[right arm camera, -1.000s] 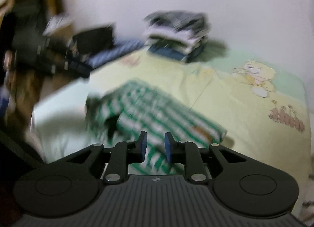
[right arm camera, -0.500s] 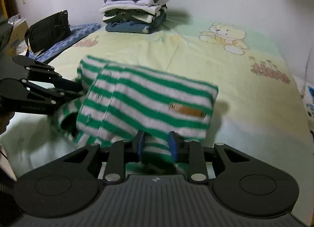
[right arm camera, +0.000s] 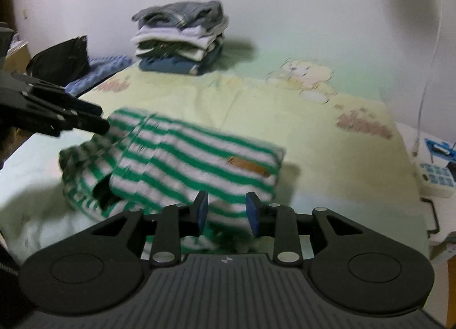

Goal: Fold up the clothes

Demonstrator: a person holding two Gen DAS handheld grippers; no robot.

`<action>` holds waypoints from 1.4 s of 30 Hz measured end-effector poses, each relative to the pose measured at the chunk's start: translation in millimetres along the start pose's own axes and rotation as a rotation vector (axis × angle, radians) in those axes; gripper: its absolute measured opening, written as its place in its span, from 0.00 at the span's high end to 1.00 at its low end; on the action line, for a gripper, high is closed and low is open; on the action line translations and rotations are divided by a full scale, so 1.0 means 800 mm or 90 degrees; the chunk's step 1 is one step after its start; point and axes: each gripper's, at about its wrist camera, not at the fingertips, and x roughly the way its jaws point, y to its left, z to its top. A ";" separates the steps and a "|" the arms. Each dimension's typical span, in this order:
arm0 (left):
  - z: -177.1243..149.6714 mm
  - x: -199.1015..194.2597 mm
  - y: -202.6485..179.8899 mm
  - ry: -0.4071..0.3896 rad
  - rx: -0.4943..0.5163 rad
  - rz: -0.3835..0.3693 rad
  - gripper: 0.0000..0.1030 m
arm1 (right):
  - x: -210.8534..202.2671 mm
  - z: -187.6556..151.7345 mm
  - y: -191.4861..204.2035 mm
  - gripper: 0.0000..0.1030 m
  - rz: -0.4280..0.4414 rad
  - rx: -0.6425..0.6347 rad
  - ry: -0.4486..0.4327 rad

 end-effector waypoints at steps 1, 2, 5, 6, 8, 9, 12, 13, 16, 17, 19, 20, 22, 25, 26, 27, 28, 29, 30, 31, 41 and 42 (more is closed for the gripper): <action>0.003 0.012 -0.001 0.003 0.002 0.021 0.45 | 0.006 0.007 0.000 0.68 -0.011 0.003 -0.011; 0.006 0.025 -0.001 0.006 0.005 0.042 0.45 | 0.013 0.014 0.000 0.65 -0.022 0.005 -0.023; 0.001 0.051 0.001 0.020 -0.006 0.072 0.46 | 0.044 0.029 0.008 0.58 -0.045 -0.003 -0.034; 0.000 0.060 0.001 0.024 -0.009 0.082 0.46 | 0.056 0.033 0.011 0.56 -0.052 -0.008 -0.035; -0.004 0.077 0.003 0.033 -0.016 0.102 0.45 | 0.078 0.039 0.016 0.56 -0.064 -0.013 -0.034; -0.007 0.077 0.005 0.030 -0.025 0.097 0.45 | 0.085 0.036 0.013 0.56 -0.062 0.000 -0.025; -0.016 0.075 0.011 0.027 -0.058 0.080 0.45 | 0.097 0.024 -0.008 0.57 -0.037 0.057 -0.015; -0.018 0.074 0.012 0.026 -0.068 0.075 0.45 | 0.097 0.021 -0.019 0.56 -0.026 0.087 -0.009; -0.016 0.058 0.008 0.024 -0.049 0.076 0.45 | 0.084 0.026 -0.028 0.53 -0.023 0.115 0.012; -0.015 0.053 0.006 0.024 -0.042 0.077 0.45 | 0.076 0.029 -0.028 0.53 -0.023 0.117 0.013; -0.018 0.047 0.003 0.028 -0.030 0.079 0.45 | 0.051 0.029 -0.024 0.55 -0.011 0.116 -0.016; -0.021 0.046 0.001 0.032 -0.024 0.080 0.45 | 0.043 0.026 -0.020 0.55 0.000 0.120 -0.021; -0.029 0.044 -0.003 0.041 -0.013 0.082 0.44 | 0.034 0.016 -0.009 0.54 0.013 0.121 -0.013; -0.042 0.044 -0.009 0.047 -0.001 0.086 0.41 | 0.042 -0.007 0.013 0.54 -0.004 0.076 0.048; -0.048 0.045 -0.010 0.044 -0.001 0.087 0.41 | 0.045 -0.017 0.017 0.54 -0.013 0.066 0.063; -0.049 0.045 -0.011 0.041 -0.001 0.089 0.41 | 0.044 -0.025 0.019 0.53 -0.019 0.059 0.055; -0.050 0.045 -0.012 0.039 0.000 0.091 0.41 | 0.042 -0.031 0.023 0.54 -0.027 0.042 0.039; -0.051 0.045 -0.013 0.038 0.003 0.094 0.41 | 0.041 -0.033 0.027 0.54 -0.033 0.027 0.036; -0.050 0.044 -0.014 0.040 0.007 0.097 0.39 | 0.041 -0.031 0.026 0.53 -0.034 0.028 0.040; -0.050 0.044 -0.014 0.041 0.011 0.100 0.36 | 0.041 -0.029 0.026 0.53 -0.036 0.028 0.044; -0.050 0.023 0.010 0.066 -0.082 0.088 0.15 | 0.021 -0.003 -0.011 0.49 -0.051 0.123 0.037; -0.051 0.026 0.011 0.072 -0.096 0.082 0.15 | 0.026 -0.001 -0.016 0.49 -0.043 0.143 0.042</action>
